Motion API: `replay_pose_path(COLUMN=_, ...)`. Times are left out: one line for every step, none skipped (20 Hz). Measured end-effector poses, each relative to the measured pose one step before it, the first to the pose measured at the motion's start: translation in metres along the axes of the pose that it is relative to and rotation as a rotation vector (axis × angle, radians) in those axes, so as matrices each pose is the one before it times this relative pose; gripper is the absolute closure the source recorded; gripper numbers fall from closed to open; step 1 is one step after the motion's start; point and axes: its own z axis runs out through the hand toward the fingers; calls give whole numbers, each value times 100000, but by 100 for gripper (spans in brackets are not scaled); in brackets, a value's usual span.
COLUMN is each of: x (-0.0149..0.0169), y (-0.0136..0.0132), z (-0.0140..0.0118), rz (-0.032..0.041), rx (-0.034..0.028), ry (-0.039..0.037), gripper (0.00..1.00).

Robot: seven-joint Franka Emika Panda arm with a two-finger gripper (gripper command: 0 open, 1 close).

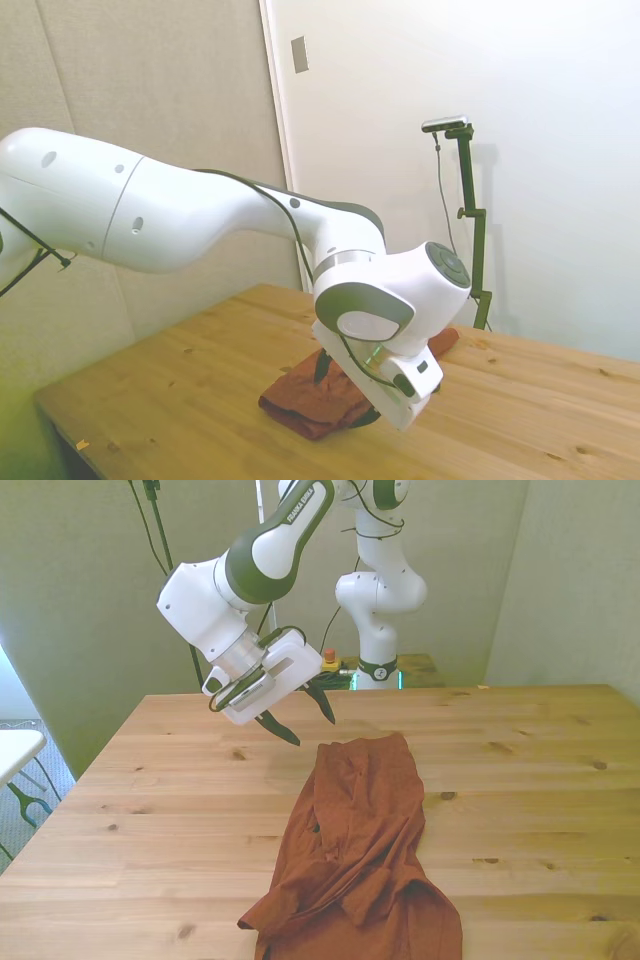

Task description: Unfold the shorts

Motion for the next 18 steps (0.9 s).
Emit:
replay_pose_path(x=306, y=65, z=149, rz=-325, rx=945, ry=-1444, gripper=0)
replay_pose_path(x=379, y=-95, z=246, rz=-239, rx=242, ry=-1090, gripper=0)
replay_pose_path(x=401, y=-121, z=434, rz=8, rx=-292, ry=-855, gripper=0)
replay_pose_path(x=397, y=-192, z=592, rz=-149, rx=-550, ry=-835, gripper=0)
replay_pose_path(x=352, y=-228, z=592, rz=-230, rx=-472, ry=-849, gripper=0)
replay_pose_path(x=309, y=-233, z=580, rz=-244, rx=-351, ry=-867, gripper=0)
replay_pose_path(x=240, y=-255, z=529, rz=-320, rx=-158, ry=-960, gripper=0)
replay_pose_path(x=66, y=-322, z=450, rz=-857, rx=99, ry=-1511, gripper=0)
replay_pose_path(x=-19, y=-388, z=357, rz=-1370, rx=-46, ry=-1131, gripper=0)
replay_pose_path(x=-177, y=-385, z=312, rz=-1246, rx=-137, ry=-1547, gripper=100)
replay_pose_path(x=-183, y=-345, z=224, rz=-1104, rx=-94, ry=-1071, gripper=100)
replay_pose_path(x=-204, y=-251, z=139, rz=-924, rx=-64, ry=-1085, gripper=100)
replay_pose_path(x=-80, y=-143, z=50, rz=-411, rx=-36, ry=-340, gripper=100)
replay_pose_path(x=-27, y=-62, z=37, rz=-168, rx=-15, ry=-126, gripper=100)
replay_pose_path(x=2, y=-21, z=39, rz=-105, rx=-18, ry=-82, gripper=100)
replay_pose_path(x=-2, y=-17, z=58, rz=-189, rx=-22, ry=-126, gripper=100)
replay_pose_path(x=-7, y=9, z=56, rz=-233, rx=-12, ry=-116, gripper=100)
replay_pose_path(x=-7, y=35, z=58, rz=-223, rx=-2, ry=-132, gripper=100)
